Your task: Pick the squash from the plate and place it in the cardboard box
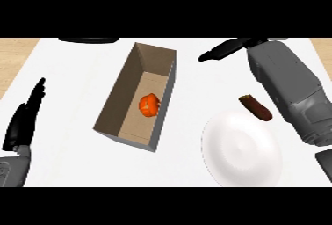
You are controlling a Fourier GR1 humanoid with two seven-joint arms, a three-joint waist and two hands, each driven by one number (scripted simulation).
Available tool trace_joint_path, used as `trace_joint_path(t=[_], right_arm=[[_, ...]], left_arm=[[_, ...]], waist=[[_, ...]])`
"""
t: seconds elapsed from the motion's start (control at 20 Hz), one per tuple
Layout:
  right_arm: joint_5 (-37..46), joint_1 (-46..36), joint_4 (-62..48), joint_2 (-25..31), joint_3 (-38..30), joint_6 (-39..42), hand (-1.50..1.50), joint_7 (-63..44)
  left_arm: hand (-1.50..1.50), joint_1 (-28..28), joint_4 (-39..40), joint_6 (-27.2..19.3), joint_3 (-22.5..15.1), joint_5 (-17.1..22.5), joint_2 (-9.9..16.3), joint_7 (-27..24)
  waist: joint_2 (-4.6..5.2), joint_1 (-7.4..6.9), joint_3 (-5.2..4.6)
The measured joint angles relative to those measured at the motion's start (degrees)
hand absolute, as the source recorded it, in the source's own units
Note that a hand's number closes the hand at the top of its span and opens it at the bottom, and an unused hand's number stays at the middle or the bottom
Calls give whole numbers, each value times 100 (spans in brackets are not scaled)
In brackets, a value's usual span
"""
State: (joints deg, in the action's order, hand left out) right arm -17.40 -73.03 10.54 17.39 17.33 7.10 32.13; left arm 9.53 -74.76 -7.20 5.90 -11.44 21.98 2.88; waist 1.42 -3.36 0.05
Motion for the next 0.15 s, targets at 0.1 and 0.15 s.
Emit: trace_joint_path(t=[0.1, 0.15], right_arm=[[88, 65, -110, 224, 32, 282, -150, 168], [146, 76, -165, 326, 62, 412, -150, 233]], left_arm=[[0, 47, 11, 93, 65, 62, 74, 12], [0, 49, 3, 116, 74, 74, 83, 22]], waist=[[5, -3, 1], [10, -15, 2]])
